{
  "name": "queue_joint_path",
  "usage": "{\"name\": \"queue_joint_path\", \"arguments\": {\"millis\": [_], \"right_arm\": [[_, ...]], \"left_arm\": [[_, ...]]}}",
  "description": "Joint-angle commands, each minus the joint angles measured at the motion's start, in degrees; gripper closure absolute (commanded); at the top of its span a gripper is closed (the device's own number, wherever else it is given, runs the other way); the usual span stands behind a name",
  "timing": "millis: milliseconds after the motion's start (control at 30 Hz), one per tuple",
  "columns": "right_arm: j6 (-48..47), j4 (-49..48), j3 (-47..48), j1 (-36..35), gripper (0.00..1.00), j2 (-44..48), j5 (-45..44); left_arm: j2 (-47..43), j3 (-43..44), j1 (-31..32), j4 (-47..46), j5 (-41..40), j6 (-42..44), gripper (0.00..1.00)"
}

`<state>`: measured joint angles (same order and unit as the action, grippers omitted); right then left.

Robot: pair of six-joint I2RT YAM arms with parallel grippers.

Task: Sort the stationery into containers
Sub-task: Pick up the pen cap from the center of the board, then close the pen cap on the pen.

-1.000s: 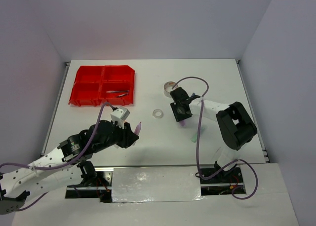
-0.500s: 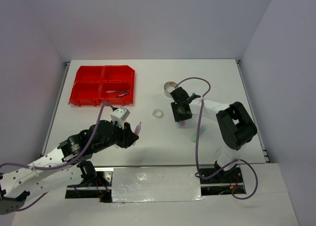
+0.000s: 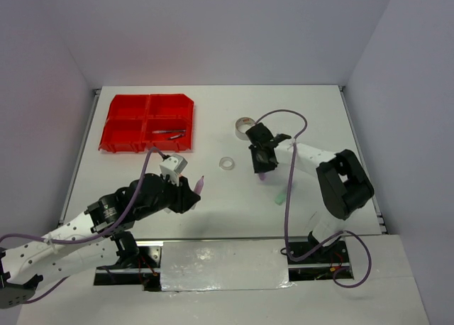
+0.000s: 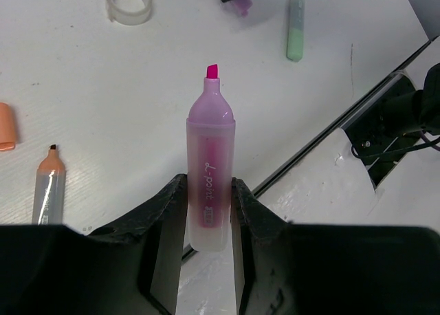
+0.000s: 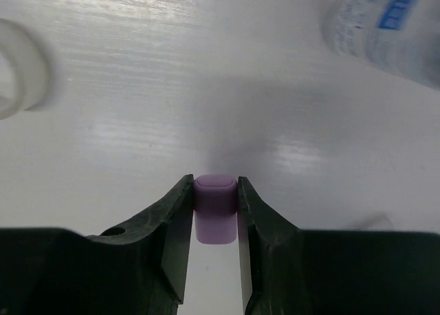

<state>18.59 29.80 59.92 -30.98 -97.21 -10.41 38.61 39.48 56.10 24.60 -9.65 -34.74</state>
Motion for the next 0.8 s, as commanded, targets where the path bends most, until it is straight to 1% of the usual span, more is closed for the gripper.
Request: {"name": "queue_joint_path", "arguments": {"millis": [0,33,67,133,200,233,267,300,333,367,400,433,467,533,567,633,667,700,767], "right_arm": [[6.3,0.8,2.6,-0.5,0.98,12.0,-4.0],[9.6,-0.7,2.1,-0.7,0.98,15.1,-4.3],[11.3,-1.6,1.0,-1.2,0.98,21.5,-4.4],[17.0,-5.0,-0.3,-2.5,0.98,27.7,-6.1],[19.7,-7.7,-1.8,-5.2,0.98,35.2,-6.8],[20.5,-12.7,-2.5,-5.9,0.98,37.4,-5.8],[19.8,-17.0,-5.6,-7.4,0.98,39.7,-3.8],[18.6,-22.5,-7.7,-7.8,0.98,44.3,2.4],[17.0,-33.4,-10.1,-8.0,0.98,46.3,5.8],[17.0,-37.5,-13.9,-8.3,0.98,48.2,8.7],[16.9,-41.4,-15.2,-8.5,0.98,51.2,13.4],[17.0,-46.2,-16.0,-8.7,0.99,52.5,15.3],[17.1,-47.8,-16.4,-9.3,1.00,53.4,16.7],[17.3,-51.7,-16.3,-10.6,1.00,56.0,19.3],[17.2,-53.4,-16.4,-11.4,1.00,56.6,20.2],[16.2,-57.6,-16.2,-14.4,1.00,58.2,22.0],[15.8,-59.6,-16.6,-15.4,1.00,58.5,23.7],[14.4,-61.5,-16.9,-17.9,1.00,58.8,24.0],[12.9,-64.6,-16.7,-20.0,1.00,59.3,24.9]], "left_arm": [[0.1,-2.3,0.3,-6.7,1.5,-0.9,1.00],[0.2,-2.8,0.3,-9.5,1.5,-1.1,1.00],[0.6,-3.3,0.4,-11.0,1.5,-1.0,1.00],[2.2,-3.8,0.4,-14.9,0.9,-0.9,1.00],[3.7,-4.0,0.5,-18.3,2.5,1.4,1.00],[5.1,-4.2,0.6,-22.0,3.4,2.0,1.00],[5.6,-4.4,0.7,-24.1,5.0,3.6,1.00],[6.2,-5.1,0.7,-27.1,8.9,4.2,1.00],[6.2,-5.6,0.7,-29.7,11.6,4.9,1.00],[6.0,-6.2,0.8,-35.7,14.5,4.9,1.00],[5.3,-7.8,0.8,-39.3,17.4,4.5,1.00],[4.9,-8.9,0.8,-43.3,23.1,3.2,1.00],[4.6,-10.6,0.8,-51.0,25.9,2.6,1.00],[4.1,-11.5,0.8,-57.3,30.0,0.8,1.00],[4.0,-12.0,0.8,-61.8,32.7,0.4,1.00],[3.8,-11.9,0.8,-65.2,34.2,-0.5,1.00],[4.0,-11.6,0.8,-68.3,35.4,-0.9,1.00],[4.4,-11.5,0.8,-70.2,36.2,-1.2,1.00],[5.2,-11.1,0.8,-75.1,38.4,-2.6,1.00]]}}
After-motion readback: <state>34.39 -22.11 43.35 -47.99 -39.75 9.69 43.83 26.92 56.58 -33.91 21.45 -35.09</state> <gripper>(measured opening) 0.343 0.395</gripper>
